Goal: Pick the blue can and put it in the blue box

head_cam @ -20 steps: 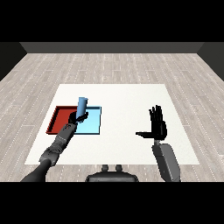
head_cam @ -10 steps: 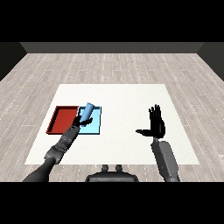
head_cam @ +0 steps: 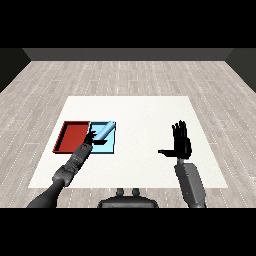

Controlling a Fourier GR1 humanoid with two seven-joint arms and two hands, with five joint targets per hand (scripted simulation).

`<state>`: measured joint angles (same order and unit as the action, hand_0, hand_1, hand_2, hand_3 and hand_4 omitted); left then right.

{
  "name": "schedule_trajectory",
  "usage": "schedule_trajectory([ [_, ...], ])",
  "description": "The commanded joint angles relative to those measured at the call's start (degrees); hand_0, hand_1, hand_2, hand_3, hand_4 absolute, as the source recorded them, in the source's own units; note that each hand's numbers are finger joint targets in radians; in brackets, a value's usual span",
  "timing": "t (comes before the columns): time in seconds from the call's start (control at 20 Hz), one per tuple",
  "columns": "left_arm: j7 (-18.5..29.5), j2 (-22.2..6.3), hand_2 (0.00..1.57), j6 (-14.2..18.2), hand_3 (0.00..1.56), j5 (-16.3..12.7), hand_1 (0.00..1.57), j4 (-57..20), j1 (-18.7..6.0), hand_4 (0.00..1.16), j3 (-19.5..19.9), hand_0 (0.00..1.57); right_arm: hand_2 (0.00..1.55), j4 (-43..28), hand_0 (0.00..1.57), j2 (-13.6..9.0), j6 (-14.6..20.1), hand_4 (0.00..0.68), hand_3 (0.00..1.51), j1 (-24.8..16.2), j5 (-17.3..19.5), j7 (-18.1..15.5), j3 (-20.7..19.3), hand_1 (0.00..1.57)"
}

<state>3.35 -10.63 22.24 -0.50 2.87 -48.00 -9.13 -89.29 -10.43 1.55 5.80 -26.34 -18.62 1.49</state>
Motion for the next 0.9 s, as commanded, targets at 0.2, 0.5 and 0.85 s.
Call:
schedule_trajectory([
  [0.2, 13.0, -0.9, 0.0, 15.1, 0.0, -6.0, 0.0, 7.1, 4.8, 0.0, 7.3, 0.0, 0.0, -0.7, 0.0, 2.5, 1.2, 0.0, 0.0, 1.5, 0.4, 0.4, 1.2, 0.0],
  [0.5, 31.4, 1.3, 0.0, 8.1, 0.0, -8.7, 0.0, 21.5, 7.2, 0.0, 9.6, 0.0, 0.0, -2.2, 0.0, 2.0, 0.5, 0.0, 0.0, 1.2, -1.1, 2.5, 0.8, 0.0],
  [0.85, 41.8, 3.3, 0.0, -2.9, 0.0, -10.9, 0.0, 41.0, 19.2, 0.0, 6.4, 0.0, 0.0, -1.4, 0.0, -0.3, -0.8, 0.0, 0.0, -0.6, 1.6, 1.5, 1.0, 0.0],
])
